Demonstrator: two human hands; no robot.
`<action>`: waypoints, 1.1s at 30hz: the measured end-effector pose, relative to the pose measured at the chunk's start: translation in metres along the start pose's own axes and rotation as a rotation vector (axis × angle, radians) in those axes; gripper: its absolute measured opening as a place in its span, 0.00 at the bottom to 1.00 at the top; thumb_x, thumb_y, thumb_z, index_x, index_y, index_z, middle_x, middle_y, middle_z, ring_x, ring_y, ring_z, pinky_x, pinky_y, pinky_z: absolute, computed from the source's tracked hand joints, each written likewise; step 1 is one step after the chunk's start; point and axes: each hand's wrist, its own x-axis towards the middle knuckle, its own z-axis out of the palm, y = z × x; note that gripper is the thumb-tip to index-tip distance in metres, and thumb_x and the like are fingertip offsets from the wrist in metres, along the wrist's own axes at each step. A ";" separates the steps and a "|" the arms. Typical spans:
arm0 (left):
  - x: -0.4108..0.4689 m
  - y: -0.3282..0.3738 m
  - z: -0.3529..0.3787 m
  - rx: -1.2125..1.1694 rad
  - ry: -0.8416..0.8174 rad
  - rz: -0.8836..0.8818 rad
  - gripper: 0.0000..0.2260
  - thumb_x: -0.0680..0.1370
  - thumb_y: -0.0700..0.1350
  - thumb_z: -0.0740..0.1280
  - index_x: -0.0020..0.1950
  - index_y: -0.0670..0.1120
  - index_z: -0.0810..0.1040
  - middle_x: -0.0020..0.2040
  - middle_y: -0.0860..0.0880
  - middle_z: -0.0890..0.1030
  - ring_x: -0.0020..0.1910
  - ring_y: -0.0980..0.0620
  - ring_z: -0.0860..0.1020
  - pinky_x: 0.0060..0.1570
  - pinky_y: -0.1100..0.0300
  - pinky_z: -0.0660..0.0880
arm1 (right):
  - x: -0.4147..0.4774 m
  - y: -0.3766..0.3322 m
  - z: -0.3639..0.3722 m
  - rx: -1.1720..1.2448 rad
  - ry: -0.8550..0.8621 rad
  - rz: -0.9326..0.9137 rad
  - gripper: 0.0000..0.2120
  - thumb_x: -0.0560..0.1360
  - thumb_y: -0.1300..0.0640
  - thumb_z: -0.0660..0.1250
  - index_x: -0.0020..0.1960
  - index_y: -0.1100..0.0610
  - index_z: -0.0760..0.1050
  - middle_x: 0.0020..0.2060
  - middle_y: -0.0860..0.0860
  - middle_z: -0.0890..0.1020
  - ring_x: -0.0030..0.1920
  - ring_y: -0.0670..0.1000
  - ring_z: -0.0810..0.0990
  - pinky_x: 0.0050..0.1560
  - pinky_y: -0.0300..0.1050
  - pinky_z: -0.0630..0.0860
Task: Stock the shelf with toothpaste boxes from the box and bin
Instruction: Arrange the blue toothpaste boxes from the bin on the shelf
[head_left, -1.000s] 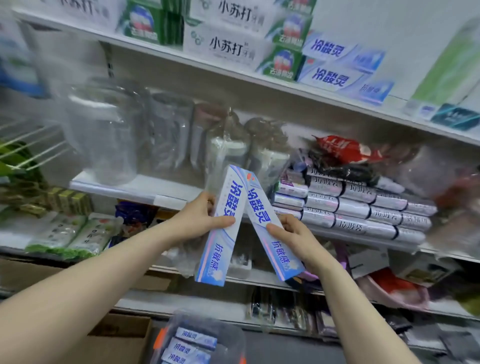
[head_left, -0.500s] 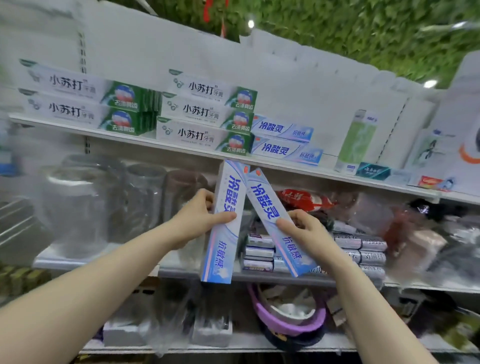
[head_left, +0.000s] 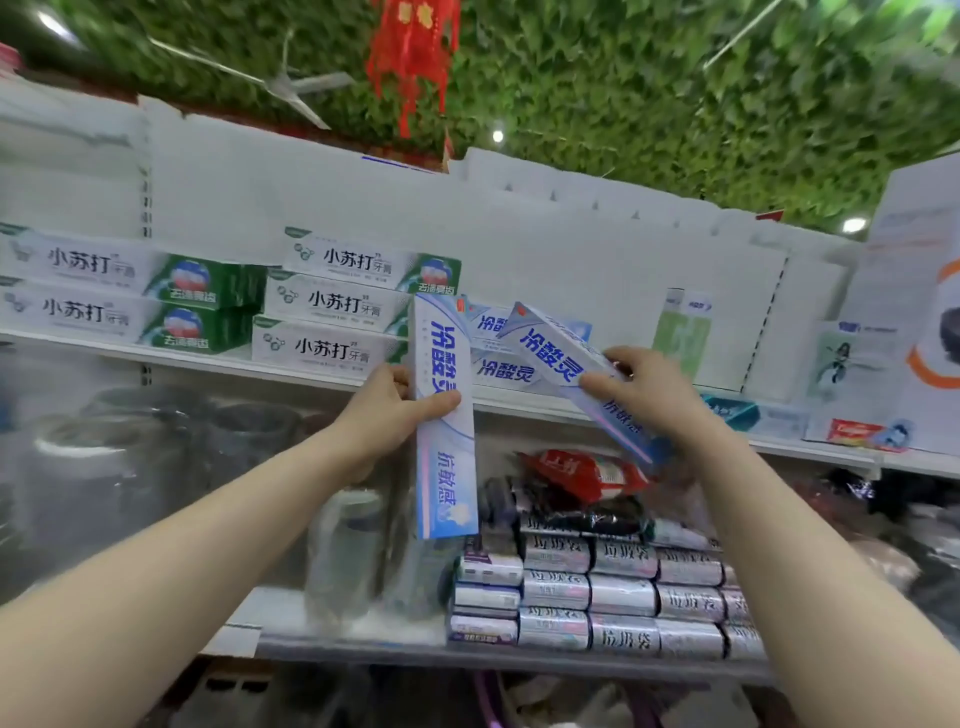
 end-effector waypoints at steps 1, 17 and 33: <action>0.003 0.000 0.003 0.009 0.021 0.000 0.24 0.70 0.48 0.77 0.59 0.42 0.71 0.53 0.44 0.82 0.49 0.48 0.82 0.34 0.64 0.75 | 0.009 0.001 0.000 -0.021 -0.004 -0.005 0.19 0.74 0.46 0.70 0.60 0.56 0.78 0.46 0.54 0.82 0.45 0.55 0.79 0.41 0.45 0.71; 0.047 -0.008 0.027 -0.005 0.234 -0.019 0.21 0.71 0.46 0.76 0.57 0.44 0.69 0.52 0.45 0.81 0.47 0.48 0.83 0.42 0.54 0.79 | 0.150 0.012 0.039 -0.208 -0.123 -0.240 0.21 0.76 0.45 0.68 0.68 0.46 0.74 0.61 0.55 0.80 0.61 0.58 0.76 0.55 0.48 0.72; 0.045 -0.016 0.043 -0.145 0.230 0.013 0.24 0.73 0.43 0.74 0.63 0.37 0.69 0.53 0.43 0.83 0.47 0.48 0.84 0.45 0.54 0.81 | 0.065 0.007 0.062 0.120 0.184 -0.372 0.14 0.79 0.57 0.66 0.63 0.55 0.79 0.58 0.53 0.82 0.60 0.53 0.77 0.60 0.47 0.71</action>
